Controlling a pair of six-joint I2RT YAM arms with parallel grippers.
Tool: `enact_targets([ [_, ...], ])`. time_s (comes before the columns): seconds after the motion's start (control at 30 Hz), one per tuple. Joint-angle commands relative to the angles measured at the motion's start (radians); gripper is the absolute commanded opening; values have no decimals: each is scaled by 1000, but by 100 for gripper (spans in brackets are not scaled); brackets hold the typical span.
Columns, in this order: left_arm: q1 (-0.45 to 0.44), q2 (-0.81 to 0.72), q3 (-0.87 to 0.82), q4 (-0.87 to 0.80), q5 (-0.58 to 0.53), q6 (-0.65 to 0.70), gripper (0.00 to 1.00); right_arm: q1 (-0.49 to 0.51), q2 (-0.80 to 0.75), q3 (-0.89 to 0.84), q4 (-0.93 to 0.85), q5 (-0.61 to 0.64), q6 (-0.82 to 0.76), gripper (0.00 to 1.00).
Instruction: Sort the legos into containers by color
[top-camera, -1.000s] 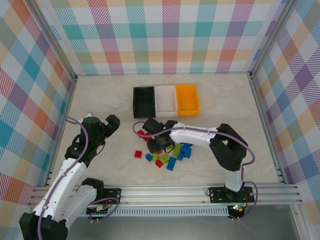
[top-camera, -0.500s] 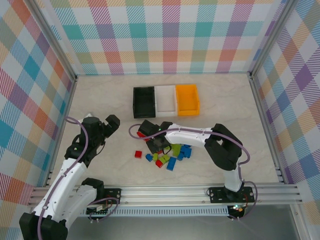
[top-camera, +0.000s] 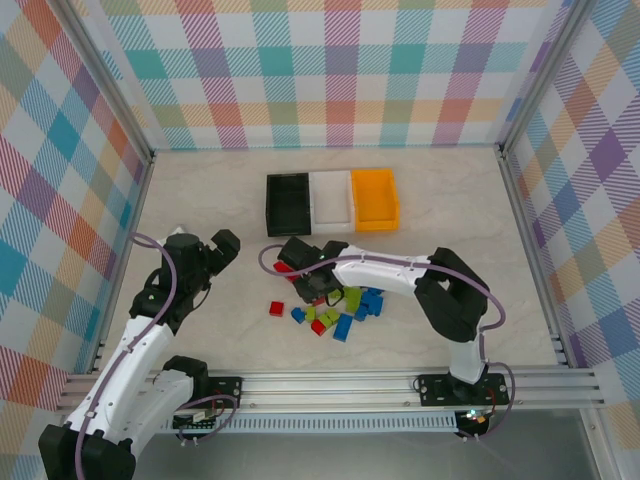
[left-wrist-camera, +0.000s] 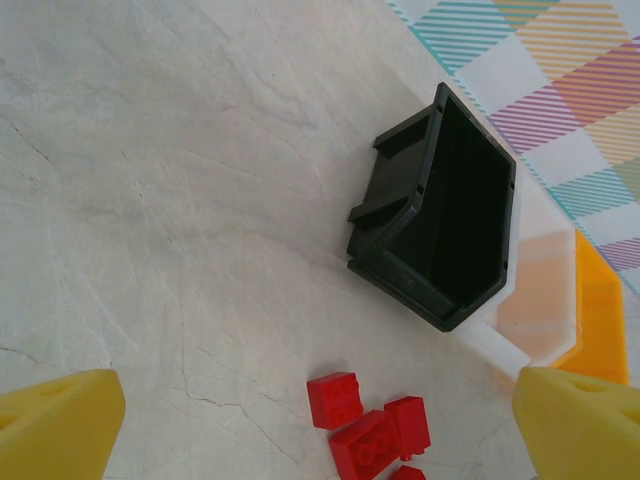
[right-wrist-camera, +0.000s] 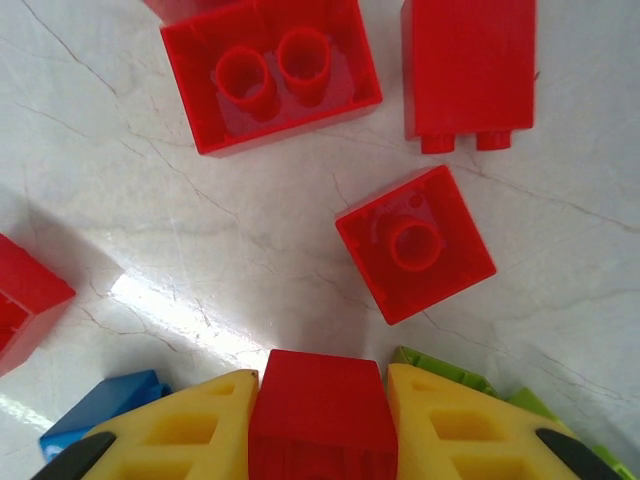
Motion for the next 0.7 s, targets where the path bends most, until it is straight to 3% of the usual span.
enact_targets([
  [0.0,-16,-12,15,6,23,-17,100,-26,-72,63,-1,6,-26,29],
  [0.13,-18,1,17,2,53,-30,100,-64,-76,147,9,-7,-57,29],
  [0.3,-19,24,12,-23,108,-27,100,-157,49,393,0,-49,-101,30],
  [0.67,-34,27,-8,-47,187,-15,100,-303,604,1208,-185,-148,-126,31],
])
